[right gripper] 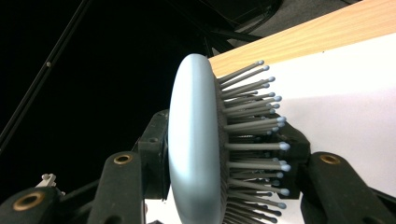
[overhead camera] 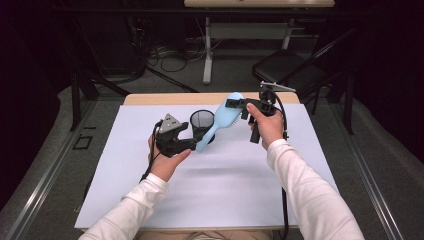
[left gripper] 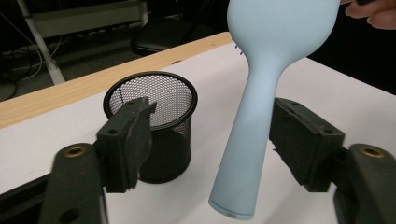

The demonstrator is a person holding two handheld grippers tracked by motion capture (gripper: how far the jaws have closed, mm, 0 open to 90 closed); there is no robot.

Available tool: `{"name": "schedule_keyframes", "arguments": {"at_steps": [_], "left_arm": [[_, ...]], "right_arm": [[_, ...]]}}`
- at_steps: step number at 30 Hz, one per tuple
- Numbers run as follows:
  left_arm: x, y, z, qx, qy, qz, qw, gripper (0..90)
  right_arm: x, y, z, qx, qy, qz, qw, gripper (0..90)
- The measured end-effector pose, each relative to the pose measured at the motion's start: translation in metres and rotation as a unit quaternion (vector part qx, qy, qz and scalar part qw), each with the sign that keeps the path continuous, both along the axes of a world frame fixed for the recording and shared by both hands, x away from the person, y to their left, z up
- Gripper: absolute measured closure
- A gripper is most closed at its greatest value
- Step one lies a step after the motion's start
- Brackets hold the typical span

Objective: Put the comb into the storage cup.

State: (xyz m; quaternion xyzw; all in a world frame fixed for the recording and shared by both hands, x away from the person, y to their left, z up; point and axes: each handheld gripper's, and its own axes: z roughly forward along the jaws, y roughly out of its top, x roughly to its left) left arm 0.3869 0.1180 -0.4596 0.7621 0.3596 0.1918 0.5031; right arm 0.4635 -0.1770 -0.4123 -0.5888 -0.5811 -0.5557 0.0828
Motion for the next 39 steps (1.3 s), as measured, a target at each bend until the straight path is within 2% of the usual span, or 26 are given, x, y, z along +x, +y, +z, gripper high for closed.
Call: {"name": "schedule_keyframes", "arguments": {"at_steps": [5, 11, 16, 21, 27, 34, 36, 39], "left_arm": [[-0.001, 0.001, -0.001, 0.003, -0.002, -0.003, 1.0000, 19.9], [-0.002, 0.001, -0.002, 0.013, -0.006, 0.003, 0.9999, 16.9], [-0.002, 0.004, -0.002, -0.002, -0.001, 0.005, 1.0000, 15.5], [-0.003, 0.007, -0.001, -0.006, 0.007, 0.004, 0.9999, 13.5], [-0.003, 0.009, -0.001, -0.008, 0.009, 0.000, 0.9999, 6.8], [-0.005, 0.009, -0.001, -0.001, 0.010, -0.013, 0.9999, 3.6], [-0.006, 0.008, -0.001, -0.002, 0.012, -0.018, 0.9998, 0.4], [-0.006, 0.008, -0.001, -0.001, 0.018, -0.021, 0.9996, 0.4]], "right_arm": [[-0.001, -0.002, 0.002, -0.004, -0.003, -0.002, 1.0000, 49.5], [-0.001, -0.003, 0.006, -0.007, -0.006, -0.003, 1.0000, 49.4], [-0.002, -0.003, 0.009, -0.008, -0.010, -0.003, 0.9999, 49.5], [-0.002, -0.005, 0.011, -0.010, -0.012, -0.005, 0.9999, 49.4], [-0.002, -0.007, 0.016, -0.015, -0.018, -0.008, 0.9997, 49.4], [-0.002, -0.009, 0.023, -0.018, -0.024, -0.011, 0.9995, 49.4], [-0.002, -0.009, 0.025, -0.020, -0.025, -0.012, 0.9994, 49.4], [-0.002, -0.009, 0.027, -0.025, -0.028, -0.012, 0.9992, 49.4]]}}
